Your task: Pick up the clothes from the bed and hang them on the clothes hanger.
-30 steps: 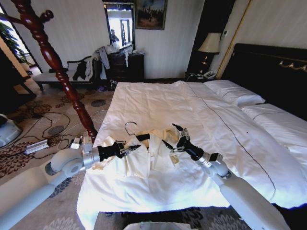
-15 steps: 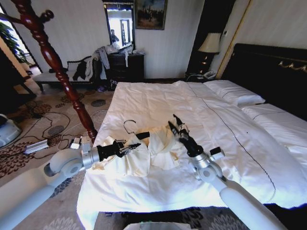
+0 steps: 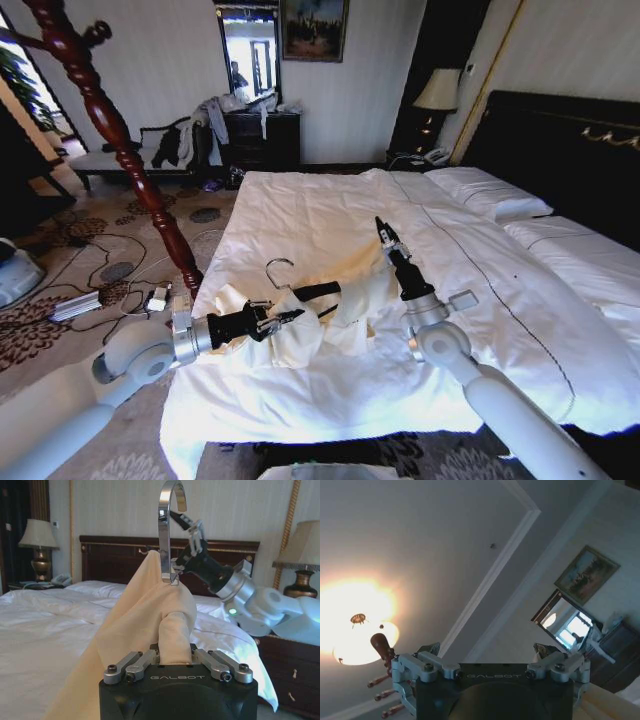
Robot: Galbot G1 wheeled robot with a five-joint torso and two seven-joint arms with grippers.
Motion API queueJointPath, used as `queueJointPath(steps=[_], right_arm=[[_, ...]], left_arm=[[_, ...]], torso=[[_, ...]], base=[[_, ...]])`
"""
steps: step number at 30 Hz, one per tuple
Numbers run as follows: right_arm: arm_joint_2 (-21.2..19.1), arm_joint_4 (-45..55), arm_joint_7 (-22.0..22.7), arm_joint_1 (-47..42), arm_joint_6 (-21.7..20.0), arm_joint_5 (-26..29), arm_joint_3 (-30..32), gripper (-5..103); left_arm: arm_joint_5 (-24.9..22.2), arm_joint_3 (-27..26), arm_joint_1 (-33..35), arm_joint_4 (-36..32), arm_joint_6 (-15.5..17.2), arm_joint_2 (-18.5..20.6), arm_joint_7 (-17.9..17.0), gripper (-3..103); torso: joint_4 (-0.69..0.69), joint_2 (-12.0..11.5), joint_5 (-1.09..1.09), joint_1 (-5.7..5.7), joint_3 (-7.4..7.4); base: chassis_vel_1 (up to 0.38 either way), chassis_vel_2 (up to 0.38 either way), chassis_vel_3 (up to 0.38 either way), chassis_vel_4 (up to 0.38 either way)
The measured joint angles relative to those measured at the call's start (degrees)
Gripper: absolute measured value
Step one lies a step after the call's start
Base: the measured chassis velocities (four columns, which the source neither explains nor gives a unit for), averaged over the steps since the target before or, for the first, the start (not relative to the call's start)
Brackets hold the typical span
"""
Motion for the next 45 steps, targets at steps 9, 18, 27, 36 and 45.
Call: queueJointPath(steps=[9,18,27,36,45], right_arm=[[-0.94,1.52,-6.80,-0.61,-4.11,-5.59,-0.59,100],[-0.63,1.09,6.03,2.80,-7.55,-10.13,0.56,100],[-3.67,-0.53,-4.87,3.46,-8.08,-24.32,4.05,100],[-6.63,2.25,3.57,3.84,-9.21,-16.87,2.68,100],[-7.16,5.45,7.66,7.63,-6.77,-0.70,2.82,100]], left_arm=[[0.57,-1.02,0.68,0.18,-0.09,-2.87,0.31,18],[2.58,-1.74,2.96,0.06,-0.27,-5.02,0.79,18],[3.09,-2.39,3.65,0.19,-0.41,-5.44,0.85,18],[0.90,-4.81,3.19,-1.23,-0.44,-8.16,0.70,18],[4.64,-5.95,7.19,-2.28,-0.84,-18.22,2.44,18]], torso=[[-0.02,0.00,-0.01,0.00,-0.01],[-0.02,0.00,0.00,0.00,-0.01],[-0.04,0.00,0.02,0.01,0.01],[-0.01,0.00,0.04,0.01,0.01],[0.00,0.00,0.01,0.00,0.00]], base=[[0.000,0.000,0.000,0.000],[0.000,0.000,0.000,0.000],[0.000,0.000,0.000,0.000],[0.000,0.000,0.000,0.000],[0.000,0.000,0.000,0.000]])
